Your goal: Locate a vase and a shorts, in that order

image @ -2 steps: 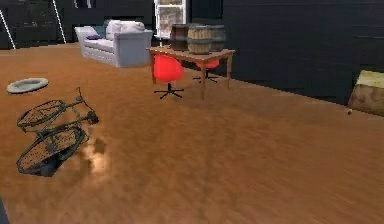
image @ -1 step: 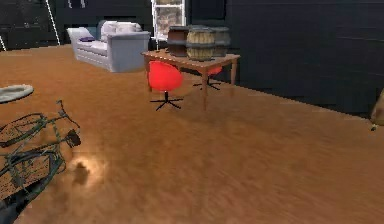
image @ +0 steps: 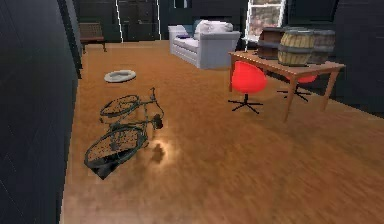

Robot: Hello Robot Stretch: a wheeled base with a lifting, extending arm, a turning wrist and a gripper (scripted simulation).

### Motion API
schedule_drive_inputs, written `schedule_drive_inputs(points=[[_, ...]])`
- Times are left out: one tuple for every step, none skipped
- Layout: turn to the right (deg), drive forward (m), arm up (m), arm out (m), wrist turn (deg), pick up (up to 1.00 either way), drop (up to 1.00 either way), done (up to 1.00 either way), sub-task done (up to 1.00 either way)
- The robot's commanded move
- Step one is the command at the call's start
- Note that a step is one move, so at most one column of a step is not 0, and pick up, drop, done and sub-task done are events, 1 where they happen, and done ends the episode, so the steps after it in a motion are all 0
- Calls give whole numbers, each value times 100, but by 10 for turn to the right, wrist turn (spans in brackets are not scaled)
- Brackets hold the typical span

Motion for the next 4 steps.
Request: schedule_drive_inputs(points=[[0,100,0,0,0,0,0,0,0],[-30,0,0,0,0,0,0,0,0],[0,100,0,0,0,0,0,0,0],[-30,0,0,0,0,0,0,0,0]])
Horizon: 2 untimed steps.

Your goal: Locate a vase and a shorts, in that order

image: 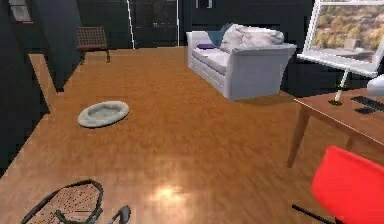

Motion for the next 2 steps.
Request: schedule_drive_inputs(points=[[0,75,0,0,0,0,0,0,0],[150,0,0,0,0,0,0,0,0]])
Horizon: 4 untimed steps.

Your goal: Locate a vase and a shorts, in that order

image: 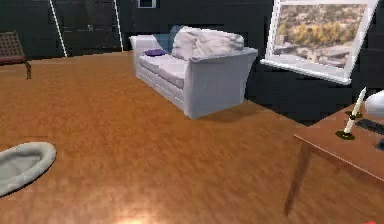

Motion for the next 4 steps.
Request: schedule_drive_inputs(points=[[30,0,0,0,0,0,0,0,0],[0,100,0,0,0,0,0,0,0],[0,40,0,0,0,0,0,0,0],[90,0,0,0,0,0,0,0,0]])
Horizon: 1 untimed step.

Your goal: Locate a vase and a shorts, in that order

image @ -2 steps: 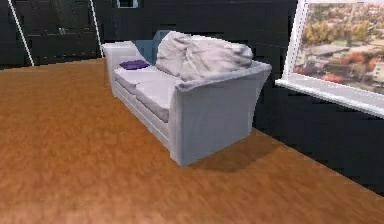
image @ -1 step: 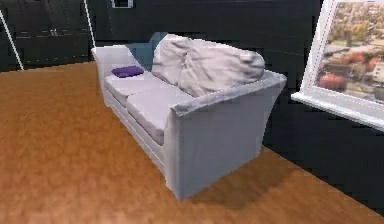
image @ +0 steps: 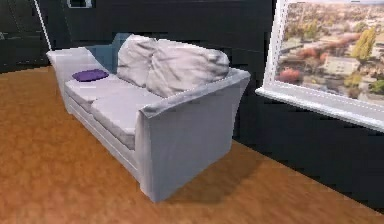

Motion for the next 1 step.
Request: schedule_drive_inputs(points=[[0,10,0,0,0,0,0,0,0]])
